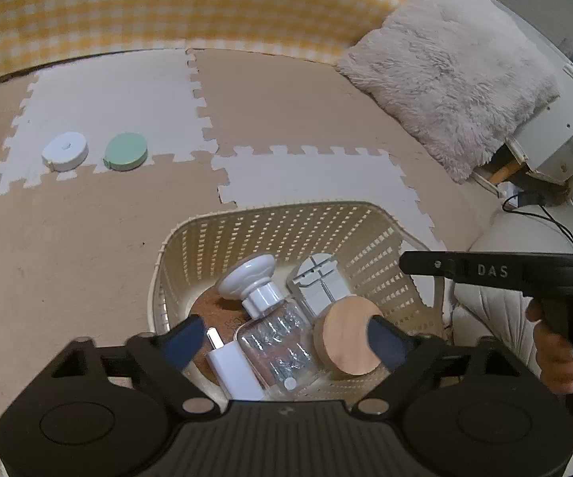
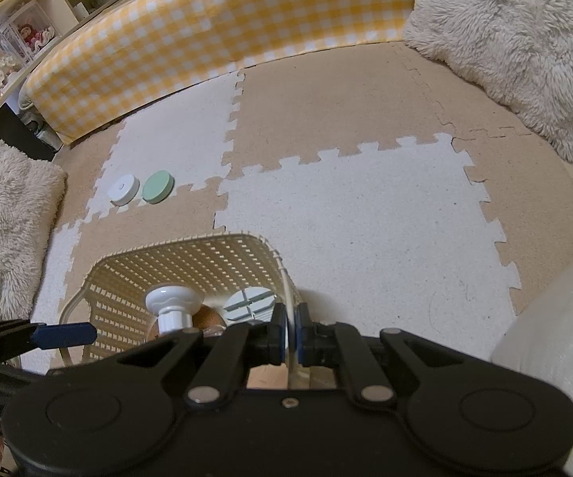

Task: Organize rigid objects
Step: 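Carry the suction-cup holder with the left tool into the basket and release, then move the left tool to the white tape measure and close on it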

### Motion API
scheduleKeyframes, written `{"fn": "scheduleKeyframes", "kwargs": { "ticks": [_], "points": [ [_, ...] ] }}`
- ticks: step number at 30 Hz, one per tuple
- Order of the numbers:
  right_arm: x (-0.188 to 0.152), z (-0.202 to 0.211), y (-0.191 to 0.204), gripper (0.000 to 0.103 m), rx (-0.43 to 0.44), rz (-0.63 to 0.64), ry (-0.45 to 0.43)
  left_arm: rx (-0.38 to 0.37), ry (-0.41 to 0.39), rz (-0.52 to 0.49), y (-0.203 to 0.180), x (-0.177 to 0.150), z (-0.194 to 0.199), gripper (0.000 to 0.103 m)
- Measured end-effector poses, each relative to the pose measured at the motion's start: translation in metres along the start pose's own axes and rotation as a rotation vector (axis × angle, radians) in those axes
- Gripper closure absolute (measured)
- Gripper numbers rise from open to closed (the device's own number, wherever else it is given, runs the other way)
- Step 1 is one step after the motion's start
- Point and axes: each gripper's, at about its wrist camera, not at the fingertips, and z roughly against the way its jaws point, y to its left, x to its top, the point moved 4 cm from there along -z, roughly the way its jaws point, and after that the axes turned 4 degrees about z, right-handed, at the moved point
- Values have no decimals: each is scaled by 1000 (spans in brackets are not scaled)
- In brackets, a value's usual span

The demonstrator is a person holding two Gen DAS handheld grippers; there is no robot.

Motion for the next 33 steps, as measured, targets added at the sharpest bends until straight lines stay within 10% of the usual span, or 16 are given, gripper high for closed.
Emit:
{"fn": "scheduleKeyframes", "kwargs": {
  "ticks": [21, 33],
  "points": [
    [0, 0, 0, 97, 0, -1, 0, 31, -179, -179, -22, 14, 56, 0],
    [0, 3, -2, 97, -2, 3, -7, 192, -366, -147, 30, 63, 67, 0]
  ]
}}
